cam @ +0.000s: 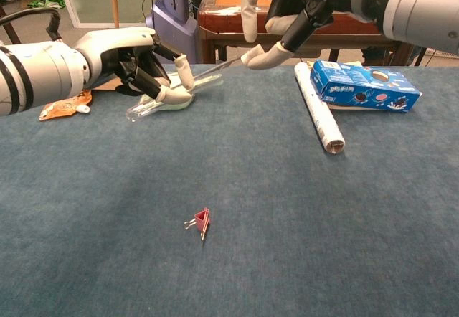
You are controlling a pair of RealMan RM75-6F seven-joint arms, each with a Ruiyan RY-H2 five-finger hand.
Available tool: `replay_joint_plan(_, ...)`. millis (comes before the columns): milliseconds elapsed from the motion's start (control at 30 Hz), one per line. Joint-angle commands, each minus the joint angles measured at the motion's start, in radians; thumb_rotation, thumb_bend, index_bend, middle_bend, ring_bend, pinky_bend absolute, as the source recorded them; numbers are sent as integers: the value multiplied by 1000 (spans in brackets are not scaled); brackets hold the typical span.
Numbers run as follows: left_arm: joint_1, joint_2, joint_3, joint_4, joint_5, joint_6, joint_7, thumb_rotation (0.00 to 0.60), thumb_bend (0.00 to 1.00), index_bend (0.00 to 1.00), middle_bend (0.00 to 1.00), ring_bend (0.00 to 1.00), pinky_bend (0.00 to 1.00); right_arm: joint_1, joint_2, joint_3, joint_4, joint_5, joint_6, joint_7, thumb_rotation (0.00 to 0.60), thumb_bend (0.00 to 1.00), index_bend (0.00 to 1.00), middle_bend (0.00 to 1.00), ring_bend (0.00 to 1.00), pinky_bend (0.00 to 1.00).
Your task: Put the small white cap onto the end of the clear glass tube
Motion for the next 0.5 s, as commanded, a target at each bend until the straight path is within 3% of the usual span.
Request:
replay_joint_plan(33,3,2,8,1,9,1,1,600,262,618,1000,1000,954,-5,-1,-3,-3,-6,7,2,600,1,469,991,1000,1000)
replay_joint_plan(300,8,-13,62,57,66,16,53,600,262,623,1000,1000,955,-54,47,-13,-39,-51,65,18,600,0,425,989,1000,1000)
replay_joint_plan(500,4,-76,125,170,112,28,138,600,262,623,1000,1000,955,-119,96,-45,-59,-87,116,41,600,0,420,989,1000,1000)
